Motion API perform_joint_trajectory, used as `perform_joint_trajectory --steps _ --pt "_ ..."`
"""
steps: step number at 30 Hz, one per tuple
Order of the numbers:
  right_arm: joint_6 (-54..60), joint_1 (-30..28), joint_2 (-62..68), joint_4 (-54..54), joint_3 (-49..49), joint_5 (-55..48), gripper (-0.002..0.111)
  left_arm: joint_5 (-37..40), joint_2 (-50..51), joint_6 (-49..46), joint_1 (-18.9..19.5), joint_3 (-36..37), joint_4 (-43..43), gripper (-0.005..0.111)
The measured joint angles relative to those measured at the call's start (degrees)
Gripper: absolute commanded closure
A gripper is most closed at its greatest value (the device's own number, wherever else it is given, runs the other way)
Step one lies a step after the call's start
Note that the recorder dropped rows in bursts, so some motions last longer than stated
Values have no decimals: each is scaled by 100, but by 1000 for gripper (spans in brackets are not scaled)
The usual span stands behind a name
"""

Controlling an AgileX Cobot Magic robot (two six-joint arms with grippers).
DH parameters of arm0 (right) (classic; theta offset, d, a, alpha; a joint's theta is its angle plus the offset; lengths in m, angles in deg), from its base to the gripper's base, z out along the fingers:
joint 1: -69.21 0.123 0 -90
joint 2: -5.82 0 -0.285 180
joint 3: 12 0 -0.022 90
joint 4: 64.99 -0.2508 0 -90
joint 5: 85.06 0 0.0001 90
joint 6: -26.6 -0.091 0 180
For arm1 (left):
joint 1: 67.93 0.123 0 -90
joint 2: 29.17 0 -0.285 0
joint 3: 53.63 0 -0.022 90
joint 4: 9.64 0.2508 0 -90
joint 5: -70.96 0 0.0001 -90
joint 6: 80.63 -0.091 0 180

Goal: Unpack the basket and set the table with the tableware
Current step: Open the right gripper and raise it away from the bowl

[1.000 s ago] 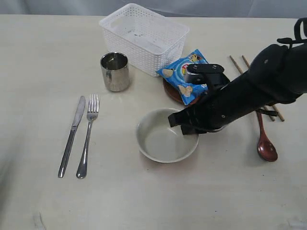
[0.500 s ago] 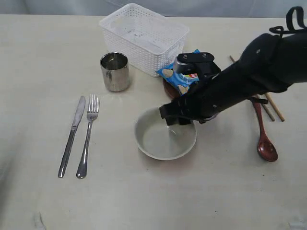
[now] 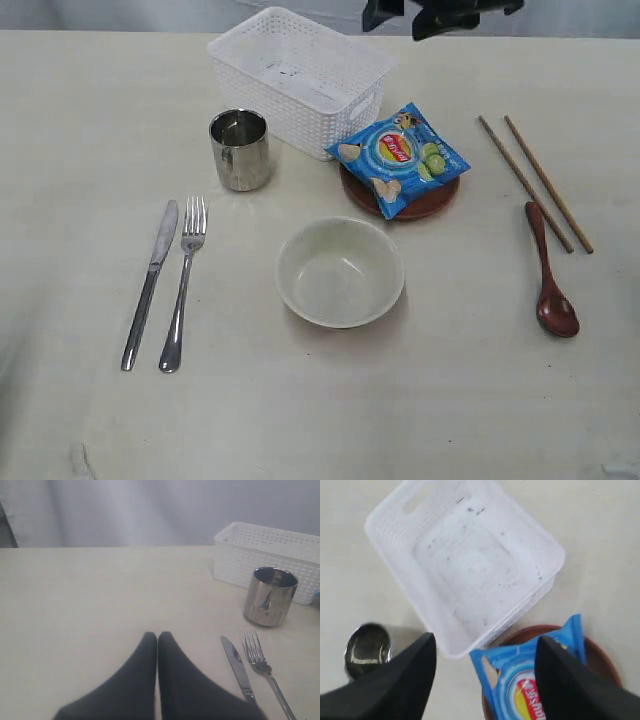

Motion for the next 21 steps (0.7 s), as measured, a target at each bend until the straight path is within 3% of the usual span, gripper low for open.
perform_joint_trajectory --steps 7,21 --pt "-399 -707 1809 -609 1793 -1386 54 0 0 0 0 0 0 106" --pt "-818 -681 3927 -1670 4388 -1775 54 0 0 0 0 0 0 106"
